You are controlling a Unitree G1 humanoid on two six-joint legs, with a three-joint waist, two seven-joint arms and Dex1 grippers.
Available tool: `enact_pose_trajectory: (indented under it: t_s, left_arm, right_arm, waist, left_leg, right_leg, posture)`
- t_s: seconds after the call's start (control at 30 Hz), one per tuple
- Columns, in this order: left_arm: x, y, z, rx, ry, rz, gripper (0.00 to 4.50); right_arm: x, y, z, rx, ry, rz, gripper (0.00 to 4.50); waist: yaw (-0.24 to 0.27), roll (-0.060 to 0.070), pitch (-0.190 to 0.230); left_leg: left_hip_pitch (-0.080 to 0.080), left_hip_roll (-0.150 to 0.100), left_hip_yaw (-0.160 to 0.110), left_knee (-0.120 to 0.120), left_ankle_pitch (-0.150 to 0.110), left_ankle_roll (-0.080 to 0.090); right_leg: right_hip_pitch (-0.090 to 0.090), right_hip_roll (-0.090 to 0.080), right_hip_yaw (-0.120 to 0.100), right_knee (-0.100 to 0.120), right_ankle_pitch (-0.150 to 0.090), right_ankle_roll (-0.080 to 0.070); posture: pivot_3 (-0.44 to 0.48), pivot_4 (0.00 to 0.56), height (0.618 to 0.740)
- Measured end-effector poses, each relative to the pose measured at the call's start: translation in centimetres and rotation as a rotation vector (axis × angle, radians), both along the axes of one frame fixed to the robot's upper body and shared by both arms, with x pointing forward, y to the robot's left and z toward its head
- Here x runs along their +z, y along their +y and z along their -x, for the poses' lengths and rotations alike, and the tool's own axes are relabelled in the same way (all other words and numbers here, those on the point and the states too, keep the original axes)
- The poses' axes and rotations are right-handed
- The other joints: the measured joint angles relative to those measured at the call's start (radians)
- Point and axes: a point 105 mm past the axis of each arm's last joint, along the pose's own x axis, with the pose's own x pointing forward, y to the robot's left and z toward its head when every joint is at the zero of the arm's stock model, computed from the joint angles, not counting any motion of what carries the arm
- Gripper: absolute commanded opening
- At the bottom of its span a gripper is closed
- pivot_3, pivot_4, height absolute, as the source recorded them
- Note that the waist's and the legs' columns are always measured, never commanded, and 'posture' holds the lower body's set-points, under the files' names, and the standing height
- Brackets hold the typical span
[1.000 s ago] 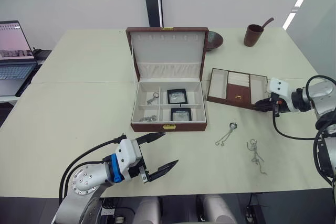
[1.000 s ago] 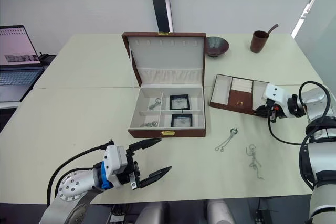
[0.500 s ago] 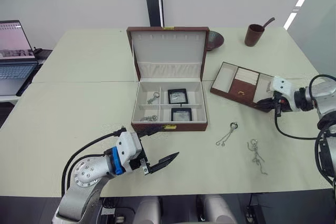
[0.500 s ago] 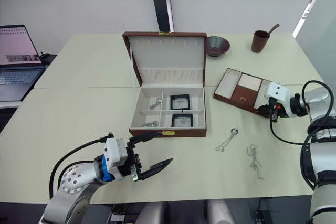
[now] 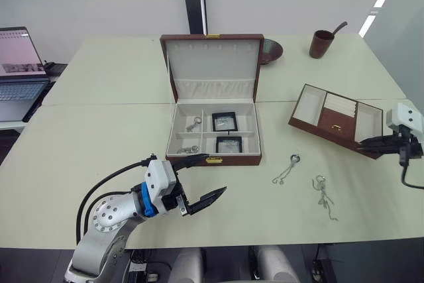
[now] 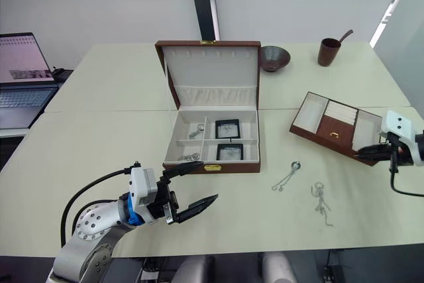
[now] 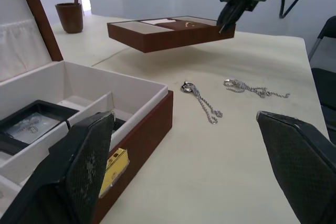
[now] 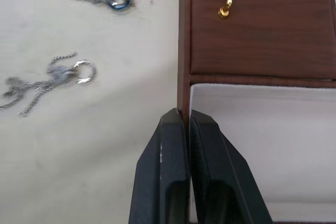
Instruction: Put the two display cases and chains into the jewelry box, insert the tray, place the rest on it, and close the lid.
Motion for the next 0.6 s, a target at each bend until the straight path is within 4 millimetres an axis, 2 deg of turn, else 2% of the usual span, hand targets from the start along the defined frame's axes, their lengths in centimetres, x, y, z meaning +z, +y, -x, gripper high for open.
enact_pose_trajectory:
  t_s: [0.13,0.27,0.5,0.6]
  left_arm:
    - [-0.5,0.5,0.1,0.027,0.034,-0.004,4.50]
    - [-0.3,0.8,0.2,0.071,0.036,0.015,4.50]
    - [-0.3,2.3,0.9,0.180,0.058,0.019,4.50]
    - [-0.5,2.7,1.2,0.234,0.069,0.036,4.50]
  right_arm:
    - [1.1,2.7,2.1,0.060,0.014,-0.017,0.02]
    - [1.6,5.5,3.4,0.131,0.014,-0.038,0.02]
    - [3.0,9.3,4.1,0.234,-0.029,-0.055,0.02]
    - [3.1,11.6,4.0,0.317,-0.059,-0.047,0.02]
  waist:
    - [-0.001,0.001,-0.001]
    - [0.002,0.000,0.000]
    - [0.002,-0.001,0.000]
    - [0.002,-0.002,0.001]
  left_leg:
    - [0.000,-0.001,0.000,0.000,0.000,0.000]
    - [-0.001,0.000,0.000,0.001,0.000,0.000]
    - [0.000,-0.001,0.000,0.000,0.000,0.000]
    - [-0.001,-0.001,-0.001,0.000,0.000,0.000]
  right_leg:
    - [0.000,0.003,0.000,0.000,0.000,0.000]
    - [0.000,0.004,0.000,-0.001,0.000,0.000]
    - [0.000,0.004,0.000,-0.001,0.000,0.000]
    - [0.000,0.004,-0.001,-0.001,0.000,0.000]
  posture:
    - [0.000,0.150,0.740]
    - [0.000,0.150,0.740]
    - [0.000,0.150,0.740]
    - [0.000,0.150,0.740]
